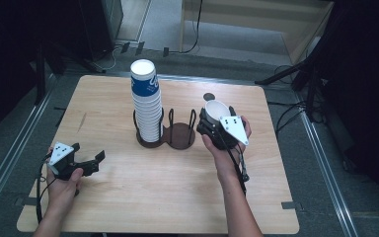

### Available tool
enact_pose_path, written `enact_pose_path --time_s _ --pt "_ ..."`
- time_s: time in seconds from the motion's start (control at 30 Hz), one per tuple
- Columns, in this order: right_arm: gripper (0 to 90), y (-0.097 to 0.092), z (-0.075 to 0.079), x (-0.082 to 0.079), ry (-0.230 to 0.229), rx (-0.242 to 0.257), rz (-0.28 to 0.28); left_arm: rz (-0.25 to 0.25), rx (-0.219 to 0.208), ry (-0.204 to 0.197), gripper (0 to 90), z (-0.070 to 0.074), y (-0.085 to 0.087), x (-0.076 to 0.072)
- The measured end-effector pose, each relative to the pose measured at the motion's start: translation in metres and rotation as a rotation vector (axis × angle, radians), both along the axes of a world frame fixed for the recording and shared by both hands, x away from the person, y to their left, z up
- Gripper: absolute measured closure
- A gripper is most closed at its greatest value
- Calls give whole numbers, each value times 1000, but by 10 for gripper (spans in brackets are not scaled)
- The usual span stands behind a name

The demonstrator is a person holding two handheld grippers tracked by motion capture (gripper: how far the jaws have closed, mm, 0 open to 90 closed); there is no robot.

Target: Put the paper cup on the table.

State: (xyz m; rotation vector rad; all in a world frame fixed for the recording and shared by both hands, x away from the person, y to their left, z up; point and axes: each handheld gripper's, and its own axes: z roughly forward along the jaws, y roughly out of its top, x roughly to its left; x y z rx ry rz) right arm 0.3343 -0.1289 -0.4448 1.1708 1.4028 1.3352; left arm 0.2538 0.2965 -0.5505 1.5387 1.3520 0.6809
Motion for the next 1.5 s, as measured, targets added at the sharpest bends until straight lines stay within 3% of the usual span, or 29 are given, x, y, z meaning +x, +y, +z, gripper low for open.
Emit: enact_pose_path --time_s 0.9,1.13,1.5 --pt "132 -17 -21 37 -3 -70 -82 -5 1 -1 0 0 0 0" --pt "133 -20 -27 46 15 -51 -95 -6 2 -3 0 0 0 0" --pt "135 -17 -45 68 -8 -127 -128 -7 1 -2 0 0 0 0"
